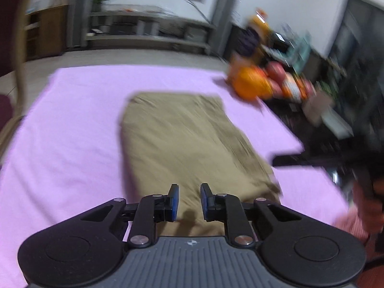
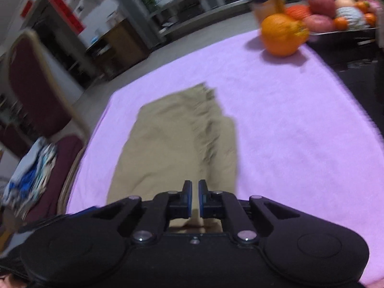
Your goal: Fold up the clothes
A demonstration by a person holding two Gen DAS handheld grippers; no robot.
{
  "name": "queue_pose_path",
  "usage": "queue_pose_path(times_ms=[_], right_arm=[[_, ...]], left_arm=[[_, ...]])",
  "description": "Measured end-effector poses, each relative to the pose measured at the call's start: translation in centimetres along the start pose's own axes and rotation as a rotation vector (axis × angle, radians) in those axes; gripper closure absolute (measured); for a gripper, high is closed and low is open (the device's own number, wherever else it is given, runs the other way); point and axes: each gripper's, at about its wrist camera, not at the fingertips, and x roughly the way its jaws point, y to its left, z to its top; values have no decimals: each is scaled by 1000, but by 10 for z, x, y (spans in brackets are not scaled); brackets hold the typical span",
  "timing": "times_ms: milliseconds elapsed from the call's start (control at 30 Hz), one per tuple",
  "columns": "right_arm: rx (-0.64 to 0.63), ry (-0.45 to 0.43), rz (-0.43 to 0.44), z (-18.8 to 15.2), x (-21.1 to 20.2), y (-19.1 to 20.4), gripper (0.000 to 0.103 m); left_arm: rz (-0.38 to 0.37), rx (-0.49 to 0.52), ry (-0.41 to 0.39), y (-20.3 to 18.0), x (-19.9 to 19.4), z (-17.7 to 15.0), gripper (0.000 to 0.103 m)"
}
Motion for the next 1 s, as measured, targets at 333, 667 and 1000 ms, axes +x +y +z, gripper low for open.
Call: queue_pose_path(times_ms=[333, 667, 1000], right_arm=[[-222, 166, -154, -33, 39, 29, 103], [-213, -62, -56, 29, -60, 64, 98], [-219, -227, -40, 75, -43, 63, 93]], left_arm=[[65, 223, 88, -27, 38, -26, 91], [-2, 52, -124, -2, -52, 44, 89], [109, -24, -70, 41, -7, 67, 72]])
